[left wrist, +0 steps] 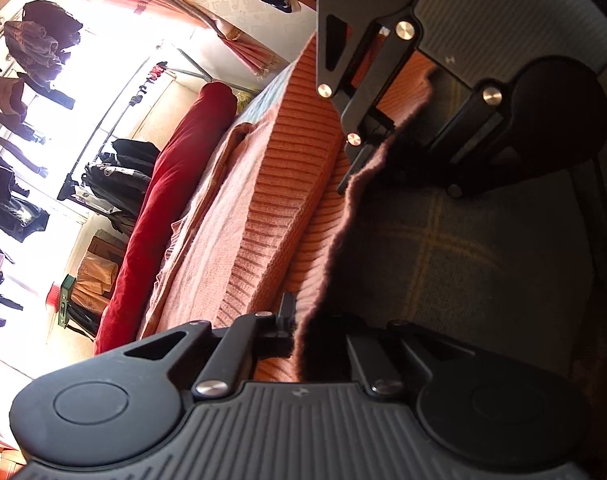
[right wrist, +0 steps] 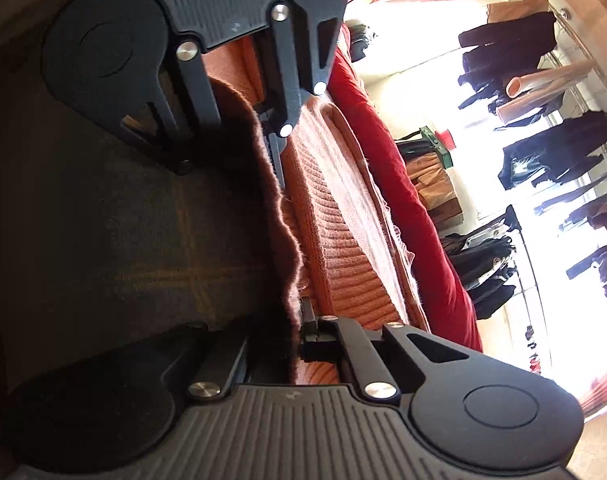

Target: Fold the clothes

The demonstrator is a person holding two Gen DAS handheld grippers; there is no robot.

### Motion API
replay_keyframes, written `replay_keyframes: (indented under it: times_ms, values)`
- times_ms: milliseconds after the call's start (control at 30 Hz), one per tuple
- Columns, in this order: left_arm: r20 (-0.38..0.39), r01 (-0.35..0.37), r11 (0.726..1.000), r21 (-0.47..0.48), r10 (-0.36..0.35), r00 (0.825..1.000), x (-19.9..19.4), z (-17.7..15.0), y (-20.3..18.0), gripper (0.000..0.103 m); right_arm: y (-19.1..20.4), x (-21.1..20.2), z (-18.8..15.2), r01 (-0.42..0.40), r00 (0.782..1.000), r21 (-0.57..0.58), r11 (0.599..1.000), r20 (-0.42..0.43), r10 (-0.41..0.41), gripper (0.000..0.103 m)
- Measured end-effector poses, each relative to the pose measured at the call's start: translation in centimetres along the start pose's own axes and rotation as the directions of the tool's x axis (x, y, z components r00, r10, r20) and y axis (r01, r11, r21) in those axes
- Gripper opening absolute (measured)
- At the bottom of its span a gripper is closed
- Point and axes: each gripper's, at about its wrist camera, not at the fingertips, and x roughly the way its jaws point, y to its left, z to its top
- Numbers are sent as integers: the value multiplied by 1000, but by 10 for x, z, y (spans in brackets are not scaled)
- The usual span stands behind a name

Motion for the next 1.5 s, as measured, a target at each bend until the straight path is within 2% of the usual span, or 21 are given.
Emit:
replay_keyframes:
  times_ms: [100,200,333,433,467,600,700,800,867,967,1100,1167,1267,1333,1367,1400,1433,1467,1500]
  values:
    - [15,12,999,-41,-11,1000,-12,0,13,1,-13,-6,1,-59,998,35,998,1,59,5]
    - [24,66,995,-78,-65,998,-24,0,23,1,-26,-11,2,-117,993,70,991,4,117,5]
    - [-9,141,987,-83,-142,990,-24,-9,13,1,-43,-19,4,-195,981,116,974,11,195,5]
    - [-8,115,991,-65,-116,993,-23,-12,3,2,-31,-16,4,-158,987,101,982,5,158,6]
    - [-5,101,992,-69,-102,995,-24,-11,3,11,-27,-16,4,-140,990,94,986,4,141,7]
    - [-16,66,997,-27,-66,998,-23,-12,1,13,-13,-17,11,-76,996,40,996,50,74,18]
    - [-25,41,999,16,-40,999,-23,-15,-3,14,-2,-10,22,-60,995,6,998,85,59,21]
    - [-36,9,1000,28,-8,999,-22,-19,-2,21,4,-2,36,-61,991,2,998,124,60,23]
    - [-40,-16,999,38,17,999,-20,-21,-1,35,7,5,43,-61,988,2,998,139,61,23]
    - [-45,-33,999,43,35,998,-16,-22,3,51,7,16,52,-60,987,-2,998,149,59,23]
    - [-53,-29,999,35,31,998,-12,-19,8,55,0,23,57,-74,984,3,997,164,72,20]
    - [-55,-21,999,33,23,998,-15,-18,9,56,-7,23,56,-100,982,30,995,165,94,8]
    - [-50,-20,998,62,23,999,-19,-20,6,56,-22,20,54,-141,977,91,986,172,124,5]
    - [-50,-14,999,51,17,999,-20,-21,5,56,-33,17,54,-163,974,124,979,177,140,5]
    - [-53,-3,999,33,5,999,-21,-22,6,53,-36,17,54,-173,973,128,977,177,149,5]
    - [-59,10,1000,9,-9,998,-20,-23,8,46,-39,17,54,-183,971,133,974,178,158,5]
    - [-72,25,999,-21,-26,997,-20,-23,11,18,-42,17,54,-222,964,152,963,179,194,5]
    - [-89,39,998,-55,-43,995,-19,-23,14,2,-45,18,54,-262,956,171,950,182,230,5]
    - [-95,56,995,-87,-64,993,-20,-24,18,2,-48,18,54,-300,946,190,935,185,266,5]
